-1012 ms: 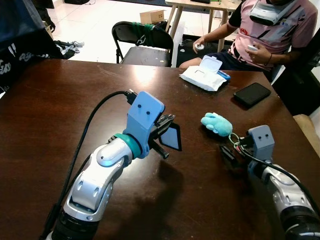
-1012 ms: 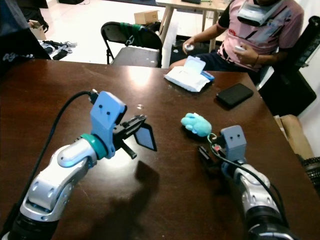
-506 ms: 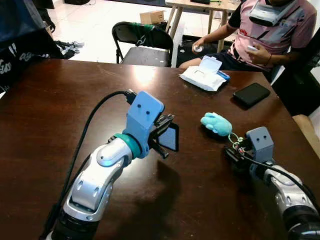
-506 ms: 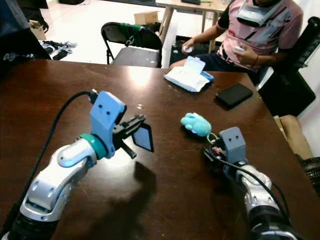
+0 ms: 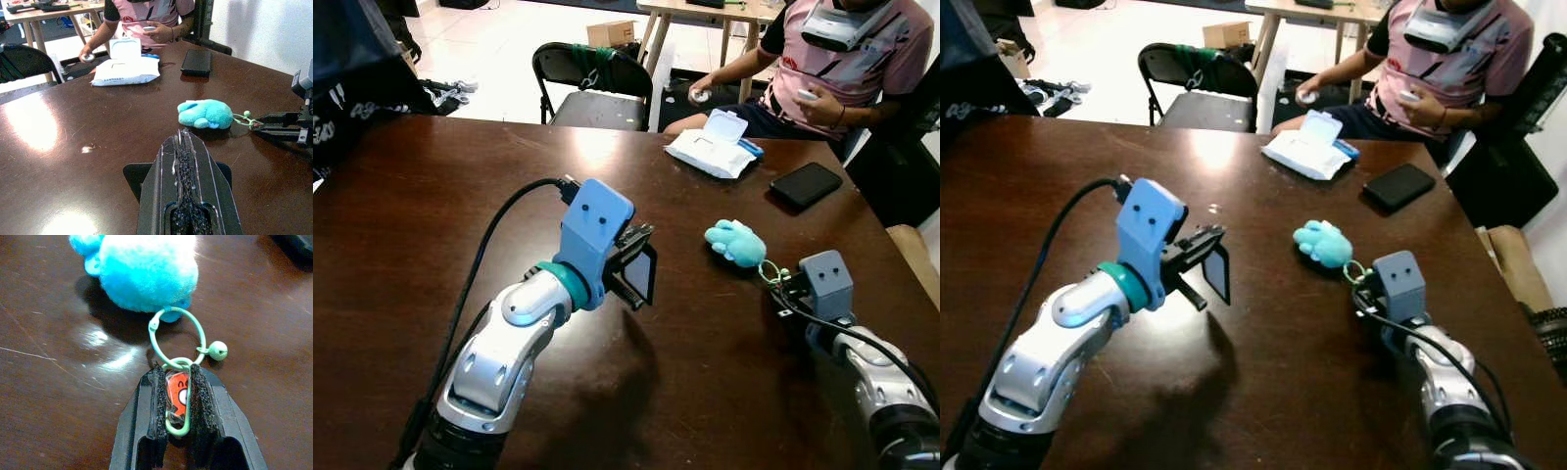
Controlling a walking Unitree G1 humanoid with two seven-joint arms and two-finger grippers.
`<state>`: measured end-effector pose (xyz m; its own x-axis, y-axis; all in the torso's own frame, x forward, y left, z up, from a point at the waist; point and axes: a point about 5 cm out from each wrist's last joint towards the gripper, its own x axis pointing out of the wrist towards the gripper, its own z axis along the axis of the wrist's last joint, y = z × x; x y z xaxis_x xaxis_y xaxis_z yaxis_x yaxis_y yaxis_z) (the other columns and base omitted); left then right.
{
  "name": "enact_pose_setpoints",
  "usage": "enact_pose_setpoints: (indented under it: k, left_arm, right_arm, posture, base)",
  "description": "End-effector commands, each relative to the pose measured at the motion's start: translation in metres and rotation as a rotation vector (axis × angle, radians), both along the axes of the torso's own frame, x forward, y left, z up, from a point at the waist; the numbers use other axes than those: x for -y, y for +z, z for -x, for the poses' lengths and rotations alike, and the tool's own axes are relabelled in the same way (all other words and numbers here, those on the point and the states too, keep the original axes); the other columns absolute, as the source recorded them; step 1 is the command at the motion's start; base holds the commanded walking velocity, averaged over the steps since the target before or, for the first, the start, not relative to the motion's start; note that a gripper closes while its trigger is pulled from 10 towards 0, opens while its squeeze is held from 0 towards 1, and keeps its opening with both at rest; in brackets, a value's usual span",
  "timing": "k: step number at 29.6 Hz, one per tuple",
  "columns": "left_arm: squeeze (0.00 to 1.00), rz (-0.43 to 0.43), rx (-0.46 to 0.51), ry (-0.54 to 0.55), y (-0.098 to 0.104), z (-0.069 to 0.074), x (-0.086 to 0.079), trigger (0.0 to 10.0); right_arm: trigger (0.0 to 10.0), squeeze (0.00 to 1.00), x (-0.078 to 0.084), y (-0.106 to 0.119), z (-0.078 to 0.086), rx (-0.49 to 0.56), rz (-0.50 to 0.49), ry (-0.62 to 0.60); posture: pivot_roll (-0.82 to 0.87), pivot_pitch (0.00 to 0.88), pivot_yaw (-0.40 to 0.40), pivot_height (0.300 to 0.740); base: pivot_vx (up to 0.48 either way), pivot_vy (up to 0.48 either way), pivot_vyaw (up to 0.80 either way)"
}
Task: Hang keys on a hook
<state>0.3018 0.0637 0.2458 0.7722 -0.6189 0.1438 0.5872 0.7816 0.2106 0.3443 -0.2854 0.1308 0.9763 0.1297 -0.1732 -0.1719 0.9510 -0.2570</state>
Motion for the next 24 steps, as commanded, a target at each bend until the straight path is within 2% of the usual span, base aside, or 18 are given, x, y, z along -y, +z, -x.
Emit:
enact_pose_setpoints:
  k: [1, 9, 11, 13, 15, 22, 23, 24]
  left_arm:
    - [0.0, 0.006, -0.004, -0.007, 0.001, 0.001, 0.0, 10.0]
    - [0.0, 0.004, -0.003, -0.005, 0.0, 0.001, 0.0, 10.0]
    - [0.0, 0.004, -0.003, -0.004, -0.001, 0.001, 0.0, 10.0]
    - [0.0, 0.003, -0.002, -0.004, -0.001, 0.001, 0.0, 10.0]
    - [0.0, 0.005, 0.0, -0.003, -0.001, 0.001, 0.0, 10.0]
    - [0.0, 0.006, 0.002, -0.001, 0.0, 0.0, 0.0, 10.0]
    - [0.0, 0.005, 0.003, -0.001, 0.0, 0.0, 0.0, 10.0]
    - [0.0, 0.005, 0.005, -0.001, 0.0, 0.0, 0.0, 10.0]
  right_arm:
    - [0.0, 0.0, 0.009, -0.022, 0.012, -0.096, -0.004, -0.04]
    - [0.0, 0.0, 0.002, 0.001, 0.0, 0.026, -0.107, -0.038]
    - [0.0, 0.0, -0.009, 0.033, -0.013, 0.175, -0.272, 0.01]
    - [0.0, 0.0, -0.016, 0.054, -0.018, 0.26, -0.358, 0.057]
    - [0.0, 0.0, -0.023, 0.065, -0.021, 0.298, -0.365, 0.091]
    - [0.0, 0.0, -0.029, 0.077, -0.024, 0.337, -0.361, 0.107]
    - [10.0, 0.0, -0.03, 0.078, -0.024, 0.339, -0.353, 0.113]
    - [10.0, 0.0, -0.03, 0.073, -0.022, 0.319, -0.299, 0.123]
  posture:
    - [0.04, 0.18, 0.061, 0.74]
    - [0.04, 0.171, 0.061, 0.74]
    - [0.04, 0.163, 0.06, 0.74]
    - [0.04, 0.158, 0.058, 0.74]
    - [0.04, 0.152, 0.057, 0.74]
    - [0.04, 0.147, 0.055, 0.74]
    - [0.04, 0.142, 0.051, 0.74]
    - [0.04, 0.141, 0.049, 0.74]
  base:
    - [0.0, 0.0, 0.0]
    - [0.0, 0.0, 0.0]
    - [0.0, 0.0, 0.0]
    - [0.0, 0.0, 0.0]
    - [0.0, 0.0, 0.0]
    - [0.0, 0.0, 0.0]
    - [0.0, 0.0, 0.0]
    - [0.0, 0.0, 0.0]
